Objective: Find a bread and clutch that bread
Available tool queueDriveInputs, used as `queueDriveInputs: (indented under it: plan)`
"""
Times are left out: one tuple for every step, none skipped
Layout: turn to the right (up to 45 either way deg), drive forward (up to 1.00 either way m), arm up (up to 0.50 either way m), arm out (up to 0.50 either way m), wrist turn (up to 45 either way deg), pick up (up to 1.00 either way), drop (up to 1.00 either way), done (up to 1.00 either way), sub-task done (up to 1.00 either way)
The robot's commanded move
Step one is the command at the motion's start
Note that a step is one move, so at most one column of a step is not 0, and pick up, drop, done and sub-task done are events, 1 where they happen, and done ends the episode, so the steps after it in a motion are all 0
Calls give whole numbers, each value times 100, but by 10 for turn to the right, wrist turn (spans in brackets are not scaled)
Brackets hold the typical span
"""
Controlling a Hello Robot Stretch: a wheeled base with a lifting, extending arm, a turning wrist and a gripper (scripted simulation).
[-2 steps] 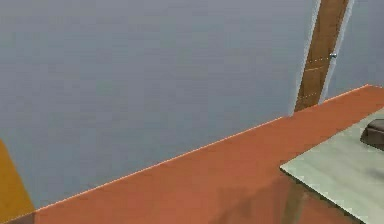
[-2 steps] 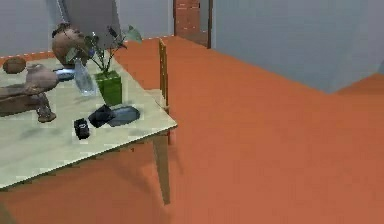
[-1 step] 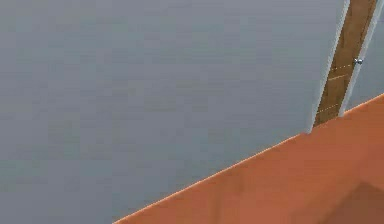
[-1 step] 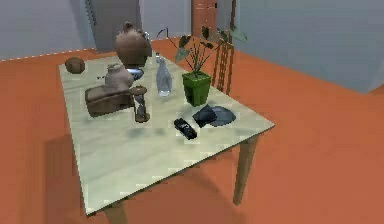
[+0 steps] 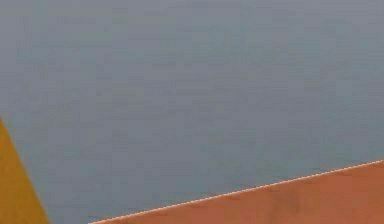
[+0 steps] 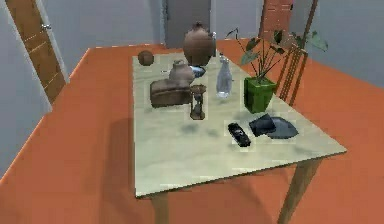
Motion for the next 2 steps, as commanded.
queueDriveInputs:
  plan:
    - [420, 0, 0, 0, 0, 0, 0, 0, 0]
    - [0, 45, 0, 0, 0, 0, 0, 0, 0]
